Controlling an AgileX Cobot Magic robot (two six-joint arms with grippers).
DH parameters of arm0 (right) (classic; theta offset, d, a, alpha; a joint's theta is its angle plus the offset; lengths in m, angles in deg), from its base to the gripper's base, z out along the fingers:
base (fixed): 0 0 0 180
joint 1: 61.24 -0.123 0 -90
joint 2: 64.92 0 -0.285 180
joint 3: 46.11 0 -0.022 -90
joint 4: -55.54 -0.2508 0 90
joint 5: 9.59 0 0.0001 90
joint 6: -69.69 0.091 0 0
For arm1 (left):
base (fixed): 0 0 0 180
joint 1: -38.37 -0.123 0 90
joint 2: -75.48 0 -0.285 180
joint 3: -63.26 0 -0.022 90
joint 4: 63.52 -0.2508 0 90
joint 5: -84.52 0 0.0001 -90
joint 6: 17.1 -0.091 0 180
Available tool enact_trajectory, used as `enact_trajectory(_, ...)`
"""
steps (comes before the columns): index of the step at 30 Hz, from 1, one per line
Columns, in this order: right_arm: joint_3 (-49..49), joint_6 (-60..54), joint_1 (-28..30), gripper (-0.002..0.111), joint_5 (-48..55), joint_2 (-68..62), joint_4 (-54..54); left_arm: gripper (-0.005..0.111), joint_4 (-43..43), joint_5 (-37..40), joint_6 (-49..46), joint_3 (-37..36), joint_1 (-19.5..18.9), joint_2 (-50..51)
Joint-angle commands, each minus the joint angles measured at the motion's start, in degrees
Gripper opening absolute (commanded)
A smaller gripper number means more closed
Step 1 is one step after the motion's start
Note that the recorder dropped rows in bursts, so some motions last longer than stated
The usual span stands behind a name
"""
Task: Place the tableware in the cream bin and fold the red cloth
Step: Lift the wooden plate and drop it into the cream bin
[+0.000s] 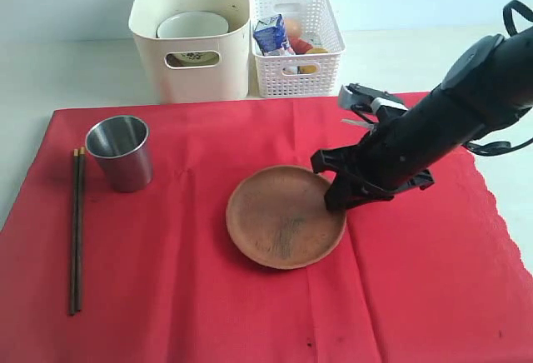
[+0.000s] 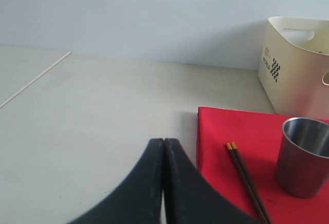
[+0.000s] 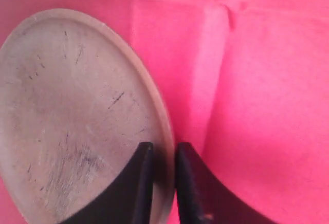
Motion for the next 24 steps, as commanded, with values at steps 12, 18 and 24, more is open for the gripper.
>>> enact_trajectory(12, -0.28, -4.05, -0.06, 0.000, 1.28, 15.91, -8.33, 0.001, 0.40, -0.30, 0.04, 0.01, 0.42, -0.11)
enact_trajectory(18, -4.30, -14.35, -0.06, 0.000, 0.86, 15.67, -23.96, 0.001, 0.40, -0.30, 0.04, 0.01, 0.42, -0.11)
enact_trajectory(24, -10.11, -17.73, -0.06, 0.000, 1.05, 13.95, -31.82, 0.001, 0.40, -0.30, 0.04, 0.01, 0.42, -0.11)
